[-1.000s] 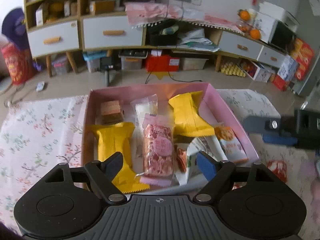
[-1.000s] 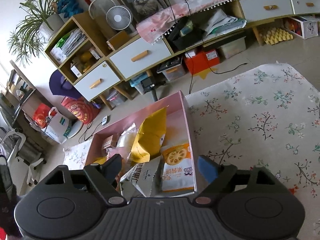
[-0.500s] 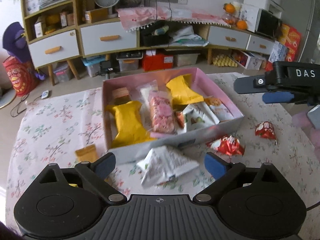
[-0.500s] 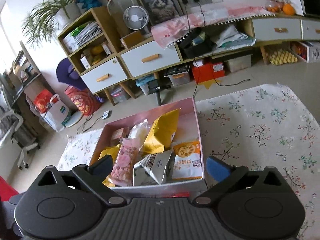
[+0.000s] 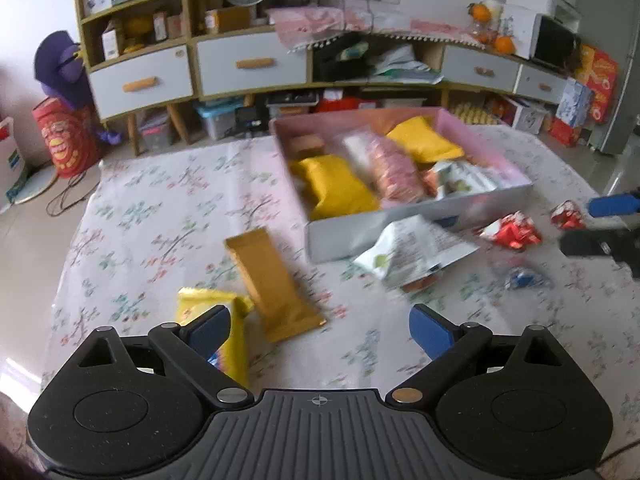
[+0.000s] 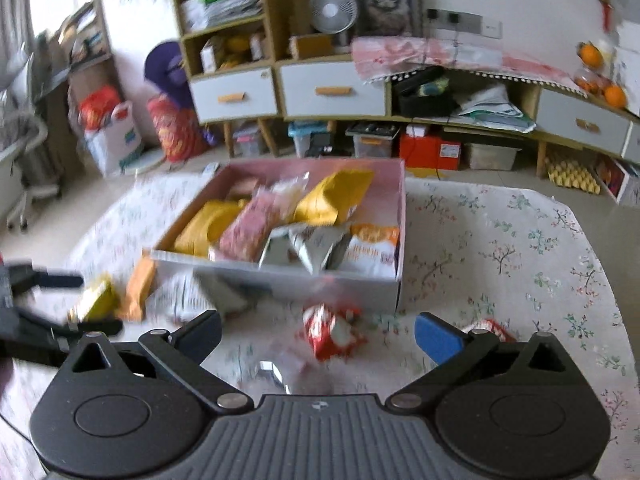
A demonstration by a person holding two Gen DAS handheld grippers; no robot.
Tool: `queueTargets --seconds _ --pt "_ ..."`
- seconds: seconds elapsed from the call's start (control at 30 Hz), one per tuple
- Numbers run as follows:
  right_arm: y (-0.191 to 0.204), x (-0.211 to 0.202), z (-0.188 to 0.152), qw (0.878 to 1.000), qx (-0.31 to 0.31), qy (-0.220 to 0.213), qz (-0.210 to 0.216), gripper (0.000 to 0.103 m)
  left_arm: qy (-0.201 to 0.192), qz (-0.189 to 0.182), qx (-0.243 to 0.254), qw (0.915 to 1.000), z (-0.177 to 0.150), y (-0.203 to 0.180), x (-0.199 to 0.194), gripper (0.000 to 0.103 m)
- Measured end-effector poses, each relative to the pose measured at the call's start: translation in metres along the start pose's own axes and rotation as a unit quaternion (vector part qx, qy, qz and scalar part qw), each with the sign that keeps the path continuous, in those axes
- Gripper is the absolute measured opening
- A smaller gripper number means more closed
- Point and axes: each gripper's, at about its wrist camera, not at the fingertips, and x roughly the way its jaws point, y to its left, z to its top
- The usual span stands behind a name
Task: Organize snacks
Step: 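Move both open tools toward the yellow biscuit pack and the white printed packet, then grasp the yellow blue-label biscuit pack with left while right grasps the white printed triangular packet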
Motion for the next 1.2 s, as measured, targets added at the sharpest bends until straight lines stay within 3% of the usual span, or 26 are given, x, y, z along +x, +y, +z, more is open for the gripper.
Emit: queueTargets --seconds 0.47,0.97,1.2 --pt "0.039 0.015 -0.042 0.992 -0.116 0.054 -0.004 0.083 0.026 0.027 0.000 0.9993 -0.023 0.028 0.016 0.097" --pt "0.088 0.042 -0.020 0.990 -0.131 0.039 0.029 0.083 0.057 0.018 -0.045 0.9972 -0.019 0.059 0.022 0.094" --pt "0.100 0.059 -0.009 0.994 -0.100 0.044 0.024 0.083 0.065 0.012 -0.080 0.9947 -0.016 0.072 0.026 0.070"
